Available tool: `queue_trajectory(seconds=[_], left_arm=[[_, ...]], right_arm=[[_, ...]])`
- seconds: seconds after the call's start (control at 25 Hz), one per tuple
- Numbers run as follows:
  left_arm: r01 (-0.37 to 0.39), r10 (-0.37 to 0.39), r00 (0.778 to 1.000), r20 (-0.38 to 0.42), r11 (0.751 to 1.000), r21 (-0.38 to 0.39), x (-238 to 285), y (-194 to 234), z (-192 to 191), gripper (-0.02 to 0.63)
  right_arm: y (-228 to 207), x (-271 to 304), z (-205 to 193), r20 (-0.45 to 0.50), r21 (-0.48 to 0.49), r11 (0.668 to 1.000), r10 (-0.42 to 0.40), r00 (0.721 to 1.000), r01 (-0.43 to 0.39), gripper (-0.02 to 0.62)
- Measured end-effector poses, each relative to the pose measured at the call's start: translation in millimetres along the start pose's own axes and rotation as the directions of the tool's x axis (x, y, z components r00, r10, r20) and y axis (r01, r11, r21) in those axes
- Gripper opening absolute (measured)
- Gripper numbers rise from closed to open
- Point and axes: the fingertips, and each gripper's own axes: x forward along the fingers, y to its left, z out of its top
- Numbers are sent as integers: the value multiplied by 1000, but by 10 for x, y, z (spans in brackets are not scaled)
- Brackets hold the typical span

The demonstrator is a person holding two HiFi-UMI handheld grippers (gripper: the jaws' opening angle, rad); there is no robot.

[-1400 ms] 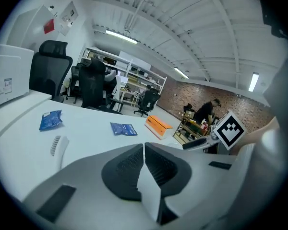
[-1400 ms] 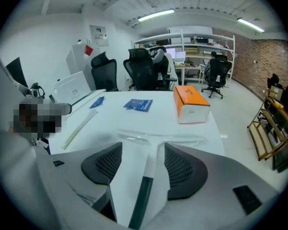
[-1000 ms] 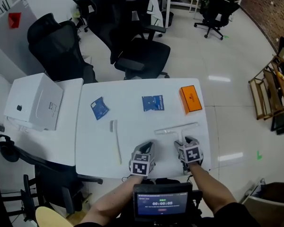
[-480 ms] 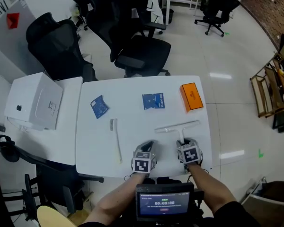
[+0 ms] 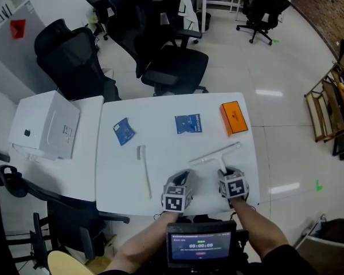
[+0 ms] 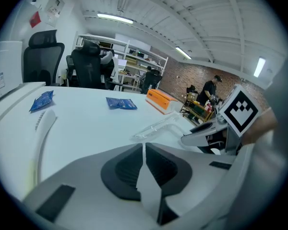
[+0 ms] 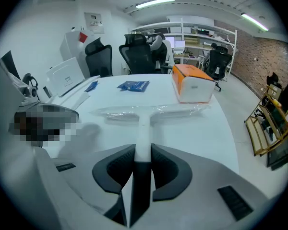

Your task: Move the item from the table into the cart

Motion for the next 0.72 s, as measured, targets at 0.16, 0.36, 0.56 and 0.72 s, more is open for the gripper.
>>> queue_trajectory(seconds=[0.16, 0.36, 0.56, 0.72], left_arm=[[26, -27, 994, 103, 1000, 16, -366, -81, 300, 29], [39, -52, 962, 268, 998, 54, -922, -227, 802, 29], [55, -70, 905, 419, 997, 47, -1520, -311, 1243, 28], [70, -101, 856, 507, 994, 79, -1932, -385, 1464, 18]], right_arm=[[157, -402, 297, 116, 16, 999, 27, 993, -29, 64], [252, -1130, 713, 307, 46, 997, 40, 951, -57, 64], [376, -1999, 1061, 501, 47, 995, 51, 864, -86, 64], [411, -2606, 1205, 598, 36, 997, 33, 801, -69, 64]])
